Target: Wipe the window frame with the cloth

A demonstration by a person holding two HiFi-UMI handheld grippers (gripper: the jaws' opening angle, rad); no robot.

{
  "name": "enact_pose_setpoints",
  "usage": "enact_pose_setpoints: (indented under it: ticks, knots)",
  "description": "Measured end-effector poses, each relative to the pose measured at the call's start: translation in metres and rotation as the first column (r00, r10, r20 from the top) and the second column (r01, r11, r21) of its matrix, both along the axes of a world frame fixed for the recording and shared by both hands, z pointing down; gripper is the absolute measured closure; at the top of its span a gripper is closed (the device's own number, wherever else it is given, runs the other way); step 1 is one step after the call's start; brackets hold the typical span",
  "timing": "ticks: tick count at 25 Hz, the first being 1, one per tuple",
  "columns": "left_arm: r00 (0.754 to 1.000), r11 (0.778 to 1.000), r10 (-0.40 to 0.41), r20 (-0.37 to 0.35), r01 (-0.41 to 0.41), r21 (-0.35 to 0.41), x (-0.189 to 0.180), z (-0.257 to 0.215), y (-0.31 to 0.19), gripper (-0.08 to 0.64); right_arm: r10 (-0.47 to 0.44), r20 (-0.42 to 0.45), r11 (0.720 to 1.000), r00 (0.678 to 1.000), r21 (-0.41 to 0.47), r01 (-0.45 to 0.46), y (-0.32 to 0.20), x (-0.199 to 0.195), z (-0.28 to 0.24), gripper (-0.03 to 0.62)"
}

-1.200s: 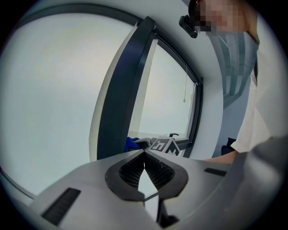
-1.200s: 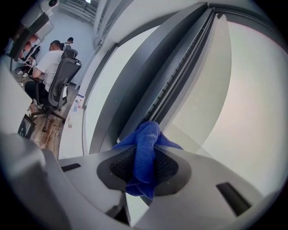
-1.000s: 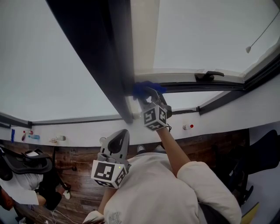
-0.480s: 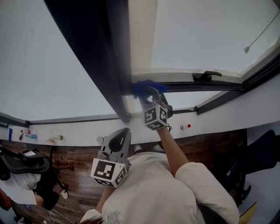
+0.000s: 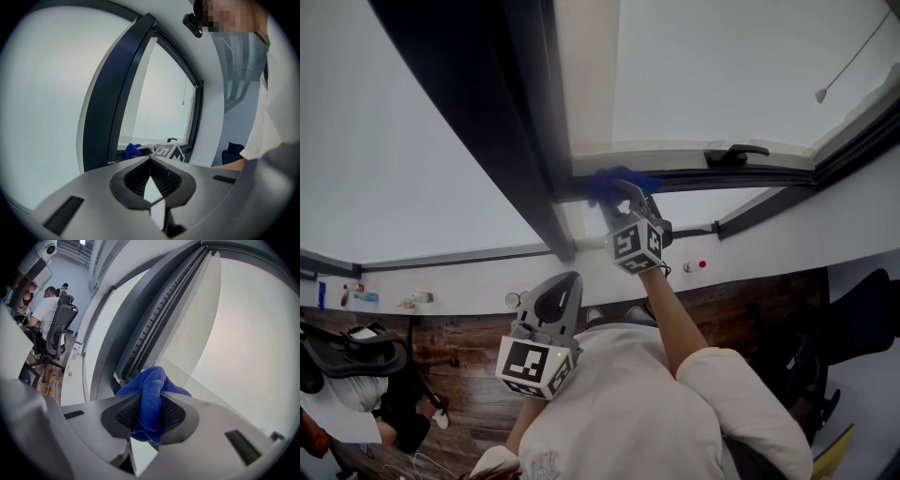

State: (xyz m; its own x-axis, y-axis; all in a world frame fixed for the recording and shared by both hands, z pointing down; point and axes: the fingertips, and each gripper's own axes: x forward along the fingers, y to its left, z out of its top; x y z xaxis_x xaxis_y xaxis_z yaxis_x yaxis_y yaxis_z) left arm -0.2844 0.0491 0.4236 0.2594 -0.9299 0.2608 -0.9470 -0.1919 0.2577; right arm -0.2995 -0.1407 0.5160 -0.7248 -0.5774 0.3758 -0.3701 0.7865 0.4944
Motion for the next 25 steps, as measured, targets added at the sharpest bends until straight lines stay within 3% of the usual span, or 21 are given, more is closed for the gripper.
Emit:
enact_pose_setpoints:
  ticks: [14,25]
  knots:
    - [0.999,0.999,0.043,-0.001,-0.043,0.001,0.013,-0.002,-0.005,0.551,0.051,0.087,0.996,0.995,-0.080,-0.044,-0.009,0.020,-0.004,0.494]
    - [0.999,0.999,0.051,0.000,-0.051,0.012,0.017,-0.005,-0.007,0.551,0.071,0.070,0.994,0.995,-0.086,-0.065,-0.017,0.033,-0.004,0.495]
